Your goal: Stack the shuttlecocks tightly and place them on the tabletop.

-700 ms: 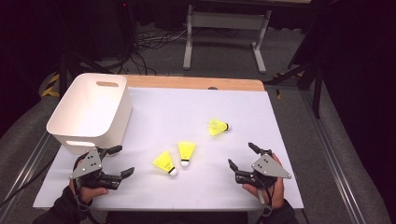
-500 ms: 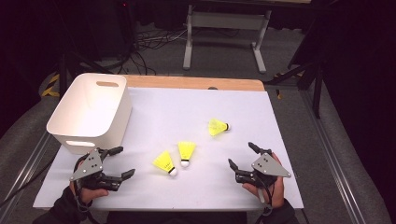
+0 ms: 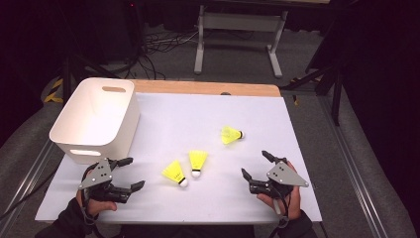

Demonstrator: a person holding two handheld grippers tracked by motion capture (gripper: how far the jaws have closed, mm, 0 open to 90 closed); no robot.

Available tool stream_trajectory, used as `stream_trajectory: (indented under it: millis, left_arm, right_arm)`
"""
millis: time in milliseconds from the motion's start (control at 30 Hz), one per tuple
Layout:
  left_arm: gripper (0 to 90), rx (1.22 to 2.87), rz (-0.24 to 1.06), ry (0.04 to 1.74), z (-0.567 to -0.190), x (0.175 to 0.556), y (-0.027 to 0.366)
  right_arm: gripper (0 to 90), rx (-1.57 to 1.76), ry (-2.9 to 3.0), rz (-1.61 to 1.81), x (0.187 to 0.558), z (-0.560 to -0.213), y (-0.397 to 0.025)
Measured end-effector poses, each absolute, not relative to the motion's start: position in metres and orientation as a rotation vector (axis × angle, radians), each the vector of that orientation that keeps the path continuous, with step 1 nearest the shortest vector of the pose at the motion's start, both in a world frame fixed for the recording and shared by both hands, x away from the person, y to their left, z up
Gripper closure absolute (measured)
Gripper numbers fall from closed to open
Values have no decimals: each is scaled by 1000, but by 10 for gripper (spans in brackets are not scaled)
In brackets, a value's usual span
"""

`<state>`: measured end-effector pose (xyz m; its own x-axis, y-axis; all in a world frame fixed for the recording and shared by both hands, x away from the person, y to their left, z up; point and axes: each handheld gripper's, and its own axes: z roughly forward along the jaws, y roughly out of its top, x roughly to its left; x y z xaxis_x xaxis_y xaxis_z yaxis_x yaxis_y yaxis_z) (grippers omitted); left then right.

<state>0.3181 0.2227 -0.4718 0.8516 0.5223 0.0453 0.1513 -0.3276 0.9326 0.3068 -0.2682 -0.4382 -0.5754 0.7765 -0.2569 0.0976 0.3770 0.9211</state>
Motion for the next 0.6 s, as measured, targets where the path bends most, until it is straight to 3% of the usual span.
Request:
stream_trajectory:
  millis: [200,600]
  left_arm:
    - [187,1945,370,474,-474,324,210]
    - [346,2020,254,416,-475,340,180]
  right_arm:
    - [137,747,1933,1221,308,-438,-269]
    - [139,732,1951,1187,310,-439,-268]
